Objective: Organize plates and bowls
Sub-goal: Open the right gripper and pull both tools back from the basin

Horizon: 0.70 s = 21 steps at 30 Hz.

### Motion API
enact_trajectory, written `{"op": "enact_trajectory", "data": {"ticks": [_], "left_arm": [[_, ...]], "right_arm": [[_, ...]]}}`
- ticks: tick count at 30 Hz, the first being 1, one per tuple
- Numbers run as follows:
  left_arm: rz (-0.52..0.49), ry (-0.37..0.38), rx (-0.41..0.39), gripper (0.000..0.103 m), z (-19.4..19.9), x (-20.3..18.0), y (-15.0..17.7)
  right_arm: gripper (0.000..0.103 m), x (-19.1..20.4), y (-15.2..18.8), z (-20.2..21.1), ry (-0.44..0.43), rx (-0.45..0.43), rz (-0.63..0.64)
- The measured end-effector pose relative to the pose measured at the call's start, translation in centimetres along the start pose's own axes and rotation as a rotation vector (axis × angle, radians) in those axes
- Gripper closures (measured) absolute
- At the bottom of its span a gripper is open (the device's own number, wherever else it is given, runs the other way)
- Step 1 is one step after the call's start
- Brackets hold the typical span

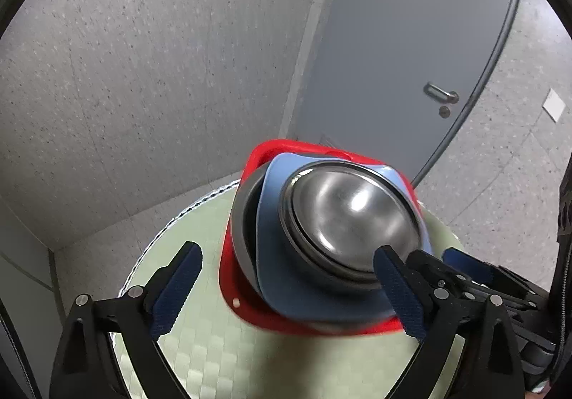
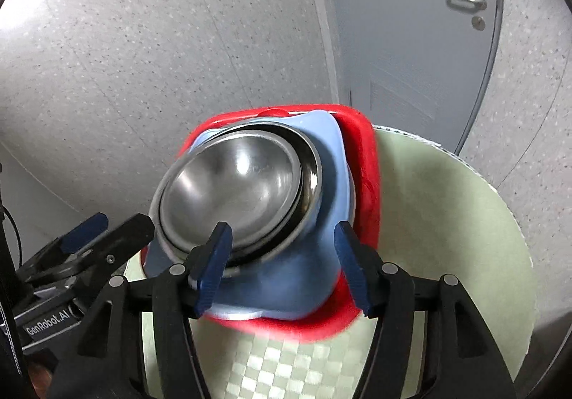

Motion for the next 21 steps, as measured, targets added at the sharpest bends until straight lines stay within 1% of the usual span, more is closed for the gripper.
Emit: {"op": "enact_trajectory", "data": {"ticks": [2,3,5,11,16,21], "left_arm": [[-0.007,-0.011,-0.024,0.004,1.8,-0.3,1.0],[-0.014,-0.023,-0.043,0.002,2.9,-0.5,1.6],[-0.026,-0.053,-0.085,0.001,5.4,-1.1,2.9],[-0.052,-0.091,-0.161,0.001,11.6,-3.8,7.6],[-0.047,-0.116,-0.235,0.001,18.3,-5.8,13.2],[-0.043,-0.118,-0.306,0.001,25.1,-7.3,18.8]], "right_arm": [[0.031,0.0,0.8,1.7,0.005,-0.022,0.010],[0.030,0.0,1.4,2.4,0.007,-0.031,0.014],[0.026,-0.3,2.4,4.2,0.003,-0.046,0.023],[0.023,-0.6,5.9,9.5,0.015,-0.086,0.067],[0.020,-1.2,9.7,14.7,0.016,-0.120,0.104],[0.018,-1.1,13.6,20.2,0.036,-0.170,0.150]]}}
Point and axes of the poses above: each gripper's, at about its wrist camera, not at the fingertips, and z roughly against the way its jaws point, x to its left, y to its underside, the point moved 8 cm from there along -z, roughly the way its jaws point, and after that the axes turned 12 degrees about -y, right-handed, at the moved point
